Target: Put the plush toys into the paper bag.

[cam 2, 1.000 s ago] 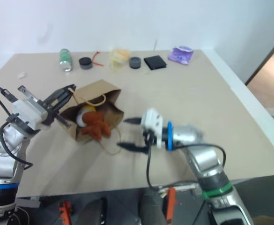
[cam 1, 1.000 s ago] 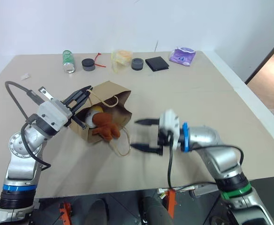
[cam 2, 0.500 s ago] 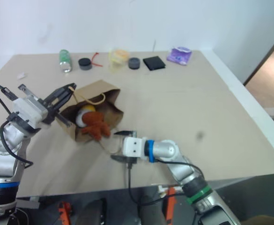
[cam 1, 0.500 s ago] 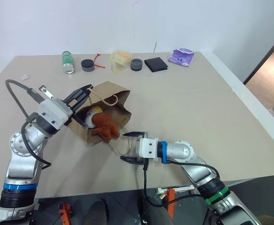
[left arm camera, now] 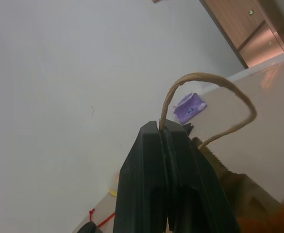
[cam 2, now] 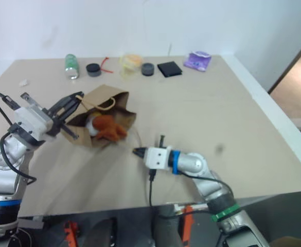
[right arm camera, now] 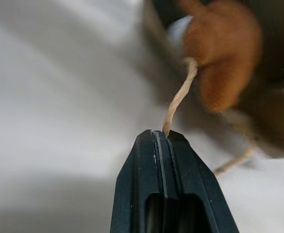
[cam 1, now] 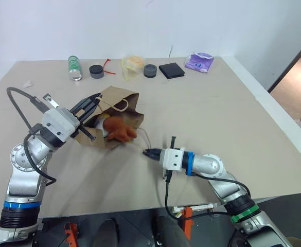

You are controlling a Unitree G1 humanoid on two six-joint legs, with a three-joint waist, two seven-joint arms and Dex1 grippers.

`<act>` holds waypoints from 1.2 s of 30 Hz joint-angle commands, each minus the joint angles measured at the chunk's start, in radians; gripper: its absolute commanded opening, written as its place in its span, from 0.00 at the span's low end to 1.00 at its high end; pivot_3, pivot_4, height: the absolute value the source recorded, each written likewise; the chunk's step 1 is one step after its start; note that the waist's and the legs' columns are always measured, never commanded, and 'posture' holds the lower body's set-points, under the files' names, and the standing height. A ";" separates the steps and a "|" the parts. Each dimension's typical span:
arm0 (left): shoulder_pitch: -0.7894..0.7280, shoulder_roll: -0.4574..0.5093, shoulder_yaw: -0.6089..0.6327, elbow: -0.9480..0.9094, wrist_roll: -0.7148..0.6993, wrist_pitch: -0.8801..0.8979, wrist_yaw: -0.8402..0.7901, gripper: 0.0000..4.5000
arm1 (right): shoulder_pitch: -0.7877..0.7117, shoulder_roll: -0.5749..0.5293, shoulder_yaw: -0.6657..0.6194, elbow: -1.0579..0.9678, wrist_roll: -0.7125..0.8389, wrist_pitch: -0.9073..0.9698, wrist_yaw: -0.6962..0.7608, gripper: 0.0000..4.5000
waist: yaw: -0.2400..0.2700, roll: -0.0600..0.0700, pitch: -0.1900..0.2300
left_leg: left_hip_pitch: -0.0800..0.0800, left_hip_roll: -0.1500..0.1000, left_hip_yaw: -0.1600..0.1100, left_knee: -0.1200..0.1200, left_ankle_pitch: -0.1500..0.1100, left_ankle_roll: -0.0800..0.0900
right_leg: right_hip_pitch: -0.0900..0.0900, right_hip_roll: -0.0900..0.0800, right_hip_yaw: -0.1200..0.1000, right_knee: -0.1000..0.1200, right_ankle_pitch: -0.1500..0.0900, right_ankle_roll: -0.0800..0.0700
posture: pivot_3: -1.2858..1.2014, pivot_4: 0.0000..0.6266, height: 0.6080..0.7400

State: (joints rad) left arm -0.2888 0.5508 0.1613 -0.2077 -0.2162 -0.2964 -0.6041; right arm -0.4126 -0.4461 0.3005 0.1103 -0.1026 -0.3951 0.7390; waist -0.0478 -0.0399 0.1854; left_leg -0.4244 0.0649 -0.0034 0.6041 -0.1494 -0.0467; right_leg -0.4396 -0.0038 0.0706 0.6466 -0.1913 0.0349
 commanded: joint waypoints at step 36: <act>0.191 -0.078 0.234 -0.322 -0.239 0.419 0.319 0.99 | -0.213 0.070 -0.173 -0.150 0.327 0.045 -0.150 1.00 | 0.000 -0.001 0.000 | 0.000 0.000 0.000 -0.001 -0.001 -0.001 | 0.001 0.000 0.001 0.000 -0.001 0.001 | 0.52 0.24 1.00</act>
State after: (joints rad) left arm -0.1025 0.4791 0.3415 -0.4500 -0.3986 0.0788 -0.3274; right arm -0.6344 -0.3827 0.1663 -0.0010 0.1513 -0.4471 0.5932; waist -0.0481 -0.0404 0.1853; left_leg -0.4242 0.0648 -0.0032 0.6034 -0.1499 -0.0474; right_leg -0.4389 -0.0040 0.0721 0.6468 -0.1920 0.0359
